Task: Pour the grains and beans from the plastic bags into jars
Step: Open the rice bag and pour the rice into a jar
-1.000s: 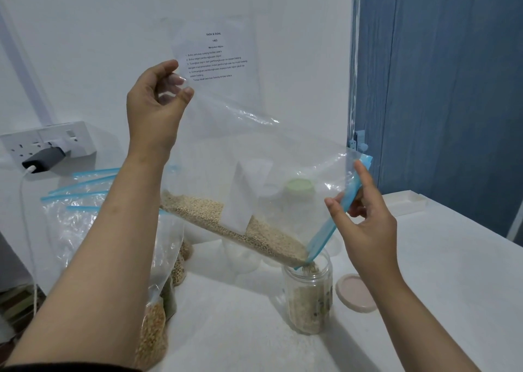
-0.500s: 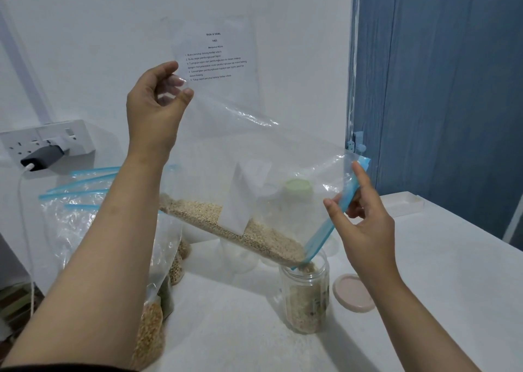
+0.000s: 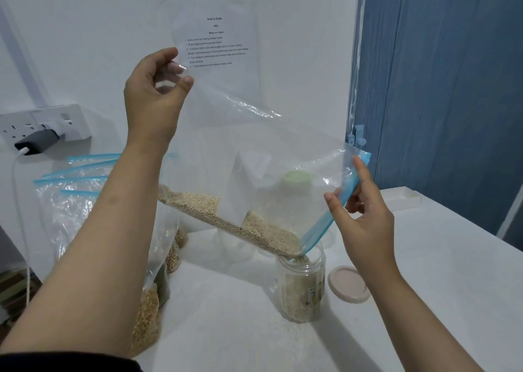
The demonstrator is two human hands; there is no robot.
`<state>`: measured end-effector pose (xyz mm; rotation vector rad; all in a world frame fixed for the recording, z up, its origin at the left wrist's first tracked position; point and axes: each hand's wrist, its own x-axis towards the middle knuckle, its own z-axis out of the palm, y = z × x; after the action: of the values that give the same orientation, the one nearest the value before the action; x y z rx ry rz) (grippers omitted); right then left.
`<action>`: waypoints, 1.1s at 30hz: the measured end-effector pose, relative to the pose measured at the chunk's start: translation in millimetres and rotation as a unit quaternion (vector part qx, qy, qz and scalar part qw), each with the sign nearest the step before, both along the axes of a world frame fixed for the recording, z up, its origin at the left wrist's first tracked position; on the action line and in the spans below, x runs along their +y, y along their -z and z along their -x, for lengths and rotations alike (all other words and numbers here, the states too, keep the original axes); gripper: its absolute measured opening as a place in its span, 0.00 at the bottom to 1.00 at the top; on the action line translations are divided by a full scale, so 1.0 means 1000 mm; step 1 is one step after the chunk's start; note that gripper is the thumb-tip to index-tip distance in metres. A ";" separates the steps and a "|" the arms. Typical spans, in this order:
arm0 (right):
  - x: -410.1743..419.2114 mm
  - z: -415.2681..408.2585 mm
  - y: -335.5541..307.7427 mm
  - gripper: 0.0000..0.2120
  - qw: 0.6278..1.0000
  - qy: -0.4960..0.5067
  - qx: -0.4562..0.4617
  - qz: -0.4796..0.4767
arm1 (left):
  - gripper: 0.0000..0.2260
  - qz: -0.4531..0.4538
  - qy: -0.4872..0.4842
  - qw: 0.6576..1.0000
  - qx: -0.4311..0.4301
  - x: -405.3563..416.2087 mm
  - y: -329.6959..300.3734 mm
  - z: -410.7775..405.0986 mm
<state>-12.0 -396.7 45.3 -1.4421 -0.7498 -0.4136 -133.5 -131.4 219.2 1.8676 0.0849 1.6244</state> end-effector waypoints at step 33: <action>-0.003 0.001 -0.001 0.30 1.000 0.004 0.004 0.000 | 0.16 -0.004 -0.011 1.000 -0.003 -0.003 -0.003 -0.003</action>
<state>-12.7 -399.7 46.4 -1.4458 -0.7369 -0.4137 -130.3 -134.8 222.3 1.8745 0.0973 1.6468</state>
